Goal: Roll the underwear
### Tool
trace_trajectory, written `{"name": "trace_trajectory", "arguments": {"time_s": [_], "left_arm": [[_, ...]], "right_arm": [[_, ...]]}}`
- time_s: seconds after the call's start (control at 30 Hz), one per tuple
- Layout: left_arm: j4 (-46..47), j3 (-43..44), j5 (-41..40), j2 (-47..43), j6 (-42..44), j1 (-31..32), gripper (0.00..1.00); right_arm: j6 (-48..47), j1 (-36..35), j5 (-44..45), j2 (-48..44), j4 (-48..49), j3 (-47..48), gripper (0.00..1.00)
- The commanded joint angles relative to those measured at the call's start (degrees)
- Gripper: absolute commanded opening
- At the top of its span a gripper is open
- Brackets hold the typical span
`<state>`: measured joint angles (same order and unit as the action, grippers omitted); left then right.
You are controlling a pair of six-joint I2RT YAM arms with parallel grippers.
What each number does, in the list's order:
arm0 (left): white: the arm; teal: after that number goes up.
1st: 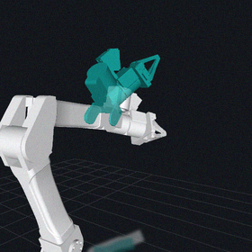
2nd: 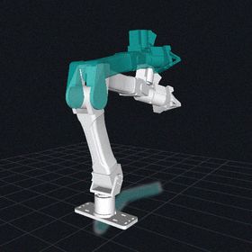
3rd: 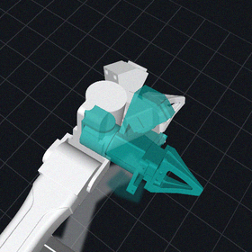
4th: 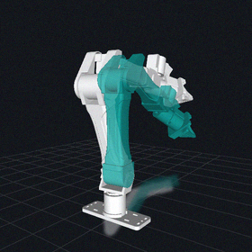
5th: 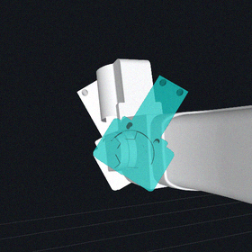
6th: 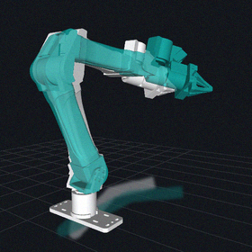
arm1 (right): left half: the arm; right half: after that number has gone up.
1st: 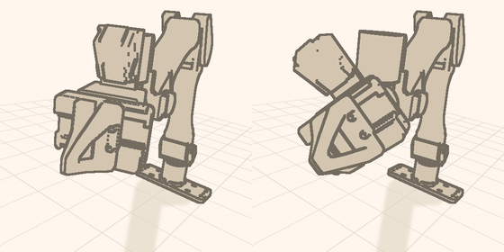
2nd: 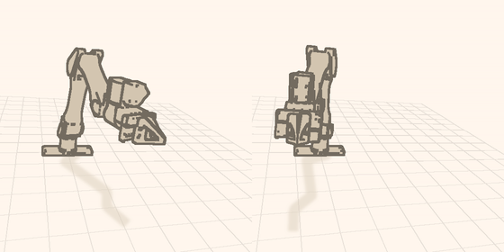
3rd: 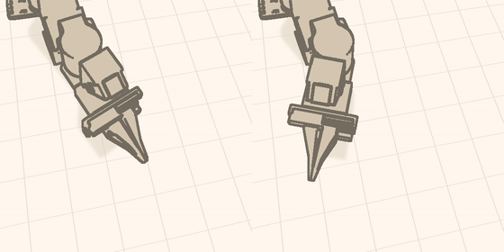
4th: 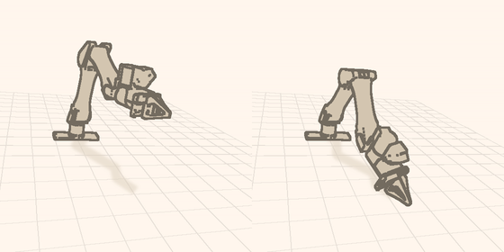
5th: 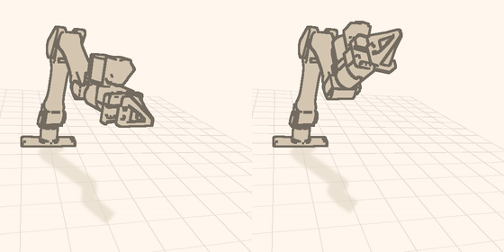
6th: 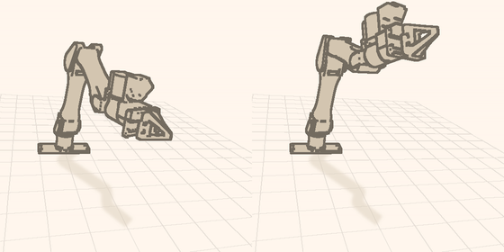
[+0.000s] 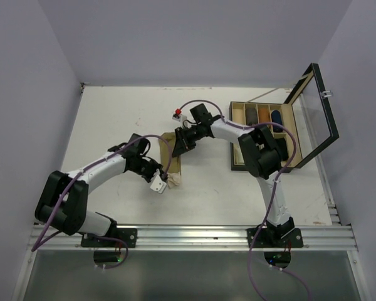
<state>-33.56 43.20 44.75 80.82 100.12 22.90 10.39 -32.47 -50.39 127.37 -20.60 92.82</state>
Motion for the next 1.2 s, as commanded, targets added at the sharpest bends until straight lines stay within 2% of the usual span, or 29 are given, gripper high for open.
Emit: {"name": "trace_trajectory", "arguments": {"time_s": [0.0, 0.17, 0.4, 0.57, 0.97, 1.17], "left_arm": [[-0.89, 3.55, 2.54, 1.44, -1.14, -0.31, 0.00], [-0.80, 7.77, 2.10, 4.96, -5.45, -1.45, 0.00], [1.04, 15.41, -0.10, 14.35, -11.69, -3.12, 0.00], [-0.18, 17.62, -1.07, 18.06, -11.79, -3.82, 0.00], [-8.97, 13.93, 0.07, 14.55, -6.87, -4.44, 0.00], [-9.51, 13.93, -0.10, 14.98, -10.28, -2.77, 0.00]], "right_arm": [[-1.07, -0.84, 1.35, 4.46, -1.19, 1.32, 0.18], [-4.23, -1.81, 2.05, 6.75, -3.22, 0.70, 0.17], [-6.53, -1.90, 1.70, 7.80, -5.15, 0.26, 0.16], [-6.61, -1.81, 1.70, 8.16, -5.94, 1.40, 0.15], [-7.14, -1.72, 1.70, 8.68, -7.35, 1.67, 0.15], [-6.44, -1.72, 1.44, 8.42, -7.09, 1.58, 0.15]]}}
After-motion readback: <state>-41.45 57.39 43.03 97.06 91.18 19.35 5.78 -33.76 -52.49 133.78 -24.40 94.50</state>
